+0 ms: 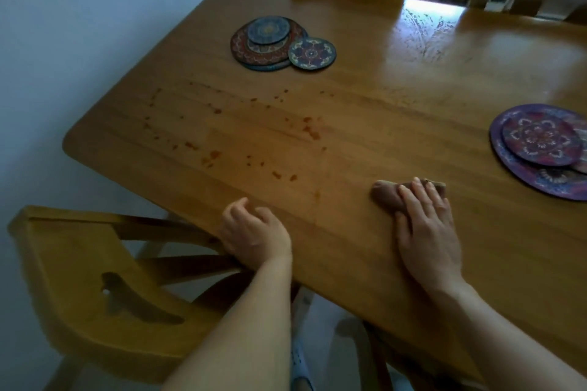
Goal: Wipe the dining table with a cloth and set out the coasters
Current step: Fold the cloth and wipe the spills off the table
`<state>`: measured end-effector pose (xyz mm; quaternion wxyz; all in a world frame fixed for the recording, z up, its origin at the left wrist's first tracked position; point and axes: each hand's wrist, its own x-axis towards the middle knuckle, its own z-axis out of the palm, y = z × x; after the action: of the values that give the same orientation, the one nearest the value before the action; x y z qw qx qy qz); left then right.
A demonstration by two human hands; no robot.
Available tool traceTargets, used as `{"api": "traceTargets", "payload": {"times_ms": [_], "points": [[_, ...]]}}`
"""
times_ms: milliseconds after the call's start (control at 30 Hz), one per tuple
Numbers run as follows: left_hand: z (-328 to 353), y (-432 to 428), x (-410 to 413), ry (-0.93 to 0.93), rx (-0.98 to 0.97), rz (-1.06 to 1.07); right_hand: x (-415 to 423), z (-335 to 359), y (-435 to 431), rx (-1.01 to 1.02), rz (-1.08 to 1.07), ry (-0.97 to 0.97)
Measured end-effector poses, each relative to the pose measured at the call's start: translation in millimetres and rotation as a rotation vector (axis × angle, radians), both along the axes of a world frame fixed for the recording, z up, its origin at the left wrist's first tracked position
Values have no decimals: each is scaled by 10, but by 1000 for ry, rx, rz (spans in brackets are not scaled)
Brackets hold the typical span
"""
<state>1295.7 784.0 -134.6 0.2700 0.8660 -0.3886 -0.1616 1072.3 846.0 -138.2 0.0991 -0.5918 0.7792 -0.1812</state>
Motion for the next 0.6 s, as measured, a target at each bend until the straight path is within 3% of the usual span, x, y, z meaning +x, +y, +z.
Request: {"api": "traceTargets", "payload": {"times_ms": [100,267,600], "points": [[21,-356,528,81,65,271,149,-16,-118,29,-172,-6],[-96,-521,737,-90,61,-81,591,-34,-318,89,-344,-20],[-191,-531,740,-205,21,-122,1933,-60,-1164,83,-210,3]]}}
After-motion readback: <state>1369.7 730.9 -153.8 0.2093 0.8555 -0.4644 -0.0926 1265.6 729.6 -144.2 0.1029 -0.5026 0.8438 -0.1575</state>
